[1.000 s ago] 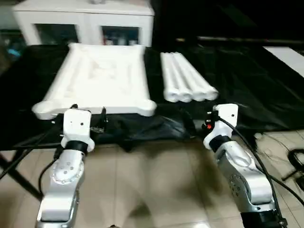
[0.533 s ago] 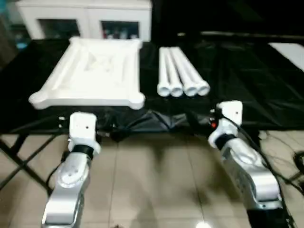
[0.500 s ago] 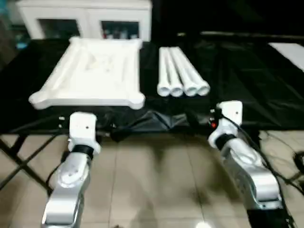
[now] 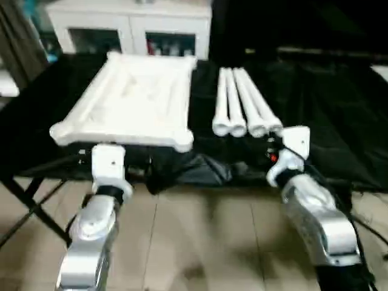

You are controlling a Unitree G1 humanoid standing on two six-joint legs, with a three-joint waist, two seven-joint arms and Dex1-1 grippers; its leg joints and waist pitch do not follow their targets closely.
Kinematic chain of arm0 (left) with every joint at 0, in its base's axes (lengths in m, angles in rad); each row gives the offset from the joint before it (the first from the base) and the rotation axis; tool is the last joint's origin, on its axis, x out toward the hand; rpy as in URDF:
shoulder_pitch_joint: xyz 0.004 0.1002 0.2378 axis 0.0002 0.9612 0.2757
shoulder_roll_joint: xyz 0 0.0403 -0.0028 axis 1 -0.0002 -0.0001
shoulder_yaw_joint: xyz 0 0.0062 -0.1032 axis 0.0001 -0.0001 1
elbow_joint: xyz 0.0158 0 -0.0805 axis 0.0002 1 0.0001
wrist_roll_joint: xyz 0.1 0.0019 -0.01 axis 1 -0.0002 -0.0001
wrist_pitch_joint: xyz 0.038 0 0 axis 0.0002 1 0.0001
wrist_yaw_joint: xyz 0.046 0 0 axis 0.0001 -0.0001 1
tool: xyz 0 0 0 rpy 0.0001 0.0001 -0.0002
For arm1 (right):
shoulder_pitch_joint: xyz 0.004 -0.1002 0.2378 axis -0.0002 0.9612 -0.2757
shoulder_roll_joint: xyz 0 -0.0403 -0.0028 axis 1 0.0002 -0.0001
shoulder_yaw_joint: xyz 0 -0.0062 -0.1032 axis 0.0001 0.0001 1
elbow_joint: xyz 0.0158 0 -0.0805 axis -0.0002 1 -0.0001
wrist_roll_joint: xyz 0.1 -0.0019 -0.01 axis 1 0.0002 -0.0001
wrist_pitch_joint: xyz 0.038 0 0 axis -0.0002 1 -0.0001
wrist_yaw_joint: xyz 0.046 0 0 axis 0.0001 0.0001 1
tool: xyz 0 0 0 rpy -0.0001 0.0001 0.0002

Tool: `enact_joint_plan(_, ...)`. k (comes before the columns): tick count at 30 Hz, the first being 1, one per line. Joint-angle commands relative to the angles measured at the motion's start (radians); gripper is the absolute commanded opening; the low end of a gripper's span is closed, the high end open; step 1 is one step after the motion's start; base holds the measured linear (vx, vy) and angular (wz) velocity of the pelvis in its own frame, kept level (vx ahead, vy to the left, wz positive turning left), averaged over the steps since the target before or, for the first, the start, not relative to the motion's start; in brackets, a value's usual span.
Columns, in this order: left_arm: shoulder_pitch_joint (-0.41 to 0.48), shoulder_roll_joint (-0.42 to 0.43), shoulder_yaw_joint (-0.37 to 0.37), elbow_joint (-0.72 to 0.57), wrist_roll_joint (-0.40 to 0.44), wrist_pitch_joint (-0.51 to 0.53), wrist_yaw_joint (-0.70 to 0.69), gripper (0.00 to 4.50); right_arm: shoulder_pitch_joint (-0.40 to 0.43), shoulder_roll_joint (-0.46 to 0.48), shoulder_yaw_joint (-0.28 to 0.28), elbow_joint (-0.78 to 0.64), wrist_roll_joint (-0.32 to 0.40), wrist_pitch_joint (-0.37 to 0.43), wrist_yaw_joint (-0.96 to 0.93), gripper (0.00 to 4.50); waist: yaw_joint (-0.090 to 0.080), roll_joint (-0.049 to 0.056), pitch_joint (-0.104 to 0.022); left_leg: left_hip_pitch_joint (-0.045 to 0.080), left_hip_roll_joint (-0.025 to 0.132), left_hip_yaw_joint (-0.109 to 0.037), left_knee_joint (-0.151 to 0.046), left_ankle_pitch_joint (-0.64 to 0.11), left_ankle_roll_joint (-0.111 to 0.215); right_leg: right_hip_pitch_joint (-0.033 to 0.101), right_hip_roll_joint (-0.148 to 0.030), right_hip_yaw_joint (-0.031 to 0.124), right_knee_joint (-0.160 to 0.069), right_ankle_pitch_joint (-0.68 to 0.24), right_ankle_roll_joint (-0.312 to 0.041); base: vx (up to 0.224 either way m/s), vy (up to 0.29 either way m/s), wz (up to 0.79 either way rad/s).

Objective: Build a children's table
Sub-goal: Move to table

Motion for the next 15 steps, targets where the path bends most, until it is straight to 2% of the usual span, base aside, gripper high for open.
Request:
enact_joint_plan(1,0.010,0.011,0.021,-0.011,-0.001,0.007,-0.004,4.28,-0.009,0.009,0.022,-0.013,-0.008,0.011,0.004,4.50,-0.001,0.037,-0.054,0.061,0.048,-0.009,-0.100,0.197,0.050,0.031,-0.029,-0.013,-0.085,-0.118,-0.135,0.230,0.046,0.00)
enact_joint_plan(2,0.011,0.011,0.021,-0.011,0.000,0.006,-0.005,4.28,-0.009,0.009,0.022,-0.013,-0.010,0.011,0.006,4.50,-0.057,0.058,-0.068,0.169,0.135,-0.147,-0.127,0.084,0.259,-0.095,0.026,-0.039,0.084,-0.120,-0.030,0.230,0.046,0.00)
enact_joint_plan(3,0.011,0.011,0.022,-0.011,0.000,0.006,-0.005,4.28,-0.010,0.010,0.022,-0.013,-0.010,0.012,0.008,4.50,-0.064,0.046,-0.084,0.219,0.171,-0.176,-0.108,0.083,0.354,-0.146,0.005,-0.021,0.128,-0.147,0.004,0.271,0.023,-0.03)
enact_joint_plan(4,0.011,0.012,0.022,-0.011,-0.001,0.005,-0.005,4.28,-0.013,0.012,0.020,-0.011,-0.010,0.012,0.010,4.50,-0.063,0.036,-0.086,0.210,0.182,-0.186,-0.097,0.153,0.433,-0.182,-0.022,0.001,0.166,-0.118,0.057,0.229,-0.020,-0.03)
enact_joint_plan(5,0.011,0.014,0.022,-0.011,-0.002,0.005,-0.004,4.28,-0.014,0.013,0.020,-0.010,-0.011,0.011,0.011,4.50,-0.063,0.019,-0.076,0.187,0.165,-0.160,-0.099,0.206,0.440,-0.205,-0.031,0.013,0.184,-0.044,0.100,0.229,-0.020,-0.03)
enact_joint_plan(6,0.010,0.015,0.023,-0.010,-0.003,0.005,-0.003,4.28,-0.016,0.013,0.020,-0.007,-0.012,0.010,0.012,4.50,-0.068,0.005,-0.070,0.171,0.158,-0.141,-0.113,0.191,0.435,-0.209,-0.034,0.021,0.186,0.001,0.107,0.160,-0.017,-0.14)
enact_joint_plan(7,0.010,0.016,0.023,-0.009,-0.003,0.004,-0.003,4.28,-0.018,0.013,0.020,-0.005,-0.014,0.009,0.013,4.50,-0.061,-0.034,-0.044,0.119,0.095,-0.055,-0.133,0.013,0.343,-0.182,-0.049,0.049,0.089,0.149,0.031,0.140,-0.033,-0.09)
enact_joint_plan(8,0.009,0.016,0.024,-0.009,-0.002,0.004,-0.003,4.28,-0.019,0.013,0.020,-0.004,-0.014,0.008,0.013,4.50,-0.059,-0.064,-0.042,0.094,0.045,-0.016,-0.115,-0.115,0.272,-0.145,-0.066,0.082,0.015,0.157,0.017,0.140,-0.033,-0.09)
enact_joint_plan(9,0.009,0.017,0.026,-0.009,-0.003,0.004,-0.004,4.28,-0.020,0.014,0.021,-0.003,-0.013,0.006,0.014,4.50,-0.033,-0.087,-0.027,0.046,-0.026,0.031,-0.072,-0.223,0.192,-0.102,-0.089,0.136,-0.064,-0.109,0.042,0.128,-0.092,0.03)
enact_joint_plan(10,0.008,0.020,0.029,-0.010,-0.004,0.004,-0.005,4.28,-0.021,0.016,0.023,-0.003,-0.012,0.004,0.016,4.50,-0.006,-0.083,-0.041,0.005,-0.037,-0.013,0.100,-0.094,0.053,-0.012,-0.201,0.225,-0.111,-0.610,-0.033,0.139,-0.103,0.03)
enact_joint_plan(11,0.008,0.020,0.029,-0.010,-0.004,0.004,-0.005,4.28,-0.021,0.016,0.023,-0.003,-0.012,0.004,0.016,4.50,-0.005,-0.079,-0.040,-0.010,-0.034,-0.024,0.106,-0.057,0.014,-0.003,-0.185,0.215,-0.102,-0.610,-0.058,0.139,-0.103,0.03)
enact_joint_plan(12,0.008,0.021,0.032,-0.012,-0.004,0.004,-0.007,4.28,-0.020,0.021,0.021,-0.005,-0.007,0.003,0.018,4.50,-0.004,-0.077,-0.038,-0.017,-0.032,-0.030,0.102,-0.034,-0.009,0.006,-0.178,0.203,-0.097,-0.580,-0.085,0.155,-0.062,-0.04)
enact_joint_plan(13,0.007,0.025,0.034,-0.012,-0.003,0.004,-0.009,4.28,-0.019,0.025,0.020,-0.008,0.000,0.002,0.021,4.50,-0.002,-0.065,-0.030,-0.014,-0.016,-0.035,0.083,-0.010,-0.024,0.005,-0.175,0.188,-0.108,-0.505,-0.176,0.160,-0.024,0.01)
enact_joint_plan(14,0.004,0.029,0.038,-0.012,-0.001,0.003,-0.013,4.28,-0.018,0.026,0.020,-0.012,0.004,0.002,0.022,4.50,-0.002,-0.050,-0.029,-0.011,0.001,-0.034,0.036,0.029,-0.020,0.011,-0.145,0.152,-0.116,-0.444,-0.245,0.160,-0.024,0.01)
enact_joint_plan(15,0.003,0.031,0.038,-0.012,-0.001,0.002,-0.014,4.28,-0.017,0.025,0.021,-0.013,0.004,0.002,0.022,4.50,-0.003,-0.032,-0.023,0.002,0.015,-0.033,-0.008,0.038,-0.022,0.006,-0.125,0.121,-0.116,-0.436,-0.250,0.170,0.030,0.04)
